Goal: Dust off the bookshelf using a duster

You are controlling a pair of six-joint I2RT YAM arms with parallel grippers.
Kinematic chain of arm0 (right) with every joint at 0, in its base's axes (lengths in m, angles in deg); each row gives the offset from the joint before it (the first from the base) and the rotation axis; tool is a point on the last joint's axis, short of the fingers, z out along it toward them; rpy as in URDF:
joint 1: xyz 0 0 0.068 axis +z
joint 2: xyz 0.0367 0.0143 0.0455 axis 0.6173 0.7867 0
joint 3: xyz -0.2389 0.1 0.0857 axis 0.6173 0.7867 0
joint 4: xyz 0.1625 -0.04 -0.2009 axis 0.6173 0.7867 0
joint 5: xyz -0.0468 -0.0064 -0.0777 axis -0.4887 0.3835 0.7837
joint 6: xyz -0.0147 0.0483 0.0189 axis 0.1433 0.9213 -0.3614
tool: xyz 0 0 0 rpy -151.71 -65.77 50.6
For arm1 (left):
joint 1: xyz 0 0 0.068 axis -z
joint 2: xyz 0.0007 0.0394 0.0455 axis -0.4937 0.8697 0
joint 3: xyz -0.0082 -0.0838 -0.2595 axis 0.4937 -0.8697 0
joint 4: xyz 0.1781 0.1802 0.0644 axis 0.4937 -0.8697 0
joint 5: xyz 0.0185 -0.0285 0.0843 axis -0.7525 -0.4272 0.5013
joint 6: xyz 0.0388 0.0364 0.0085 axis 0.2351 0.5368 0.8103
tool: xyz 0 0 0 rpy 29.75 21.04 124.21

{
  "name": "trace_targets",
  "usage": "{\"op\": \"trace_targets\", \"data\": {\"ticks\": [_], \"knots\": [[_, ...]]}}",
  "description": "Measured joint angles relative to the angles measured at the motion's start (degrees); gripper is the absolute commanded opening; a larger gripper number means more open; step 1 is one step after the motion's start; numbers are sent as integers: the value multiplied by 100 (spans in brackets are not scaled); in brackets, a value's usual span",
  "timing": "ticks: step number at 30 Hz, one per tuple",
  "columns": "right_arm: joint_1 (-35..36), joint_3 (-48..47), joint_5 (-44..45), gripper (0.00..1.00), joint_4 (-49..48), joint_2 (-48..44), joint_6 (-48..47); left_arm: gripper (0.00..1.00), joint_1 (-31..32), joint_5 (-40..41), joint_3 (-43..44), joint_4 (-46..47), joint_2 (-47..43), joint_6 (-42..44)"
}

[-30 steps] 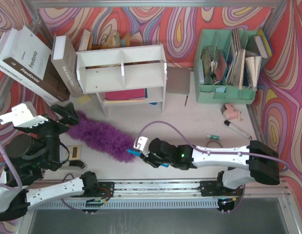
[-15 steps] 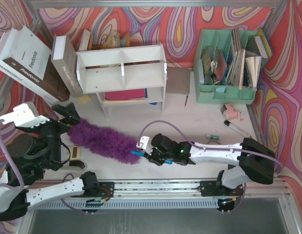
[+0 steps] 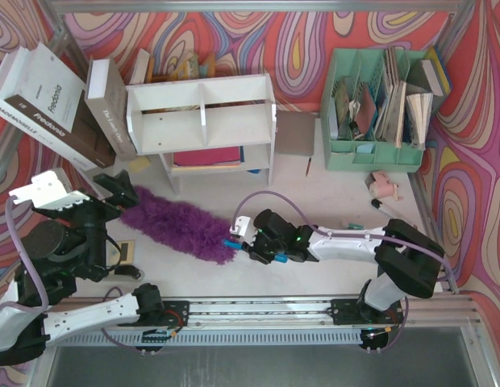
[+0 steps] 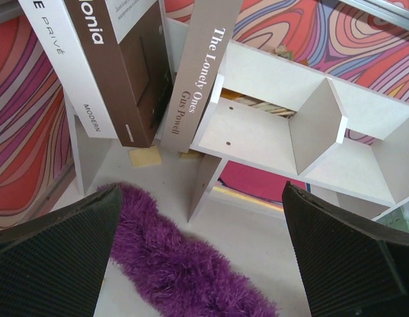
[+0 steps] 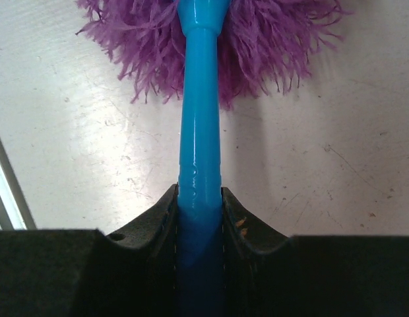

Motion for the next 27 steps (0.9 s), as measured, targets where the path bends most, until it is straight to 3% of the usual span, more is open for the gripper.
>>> {"op": "trace_targets", "data": {"ticks": [3, 9, 18, 27], "knots": [[-105, 22, -68, 29, -61, 59, -35, 99, 0, -37, -37, 2, 0, 0], [-195, 22, -46, 55, -76, 227, -50, 99, 0, -168, -83, 4, 61, 31], [-238, 37, 243, 69, -79, 170, -20, 99, 0, -188, -254, 55, 297, 254], [-262, 361, 1399, 93, -236, -1508, 203, 99, -96, -793, -376, 186, 782, 695]]}}
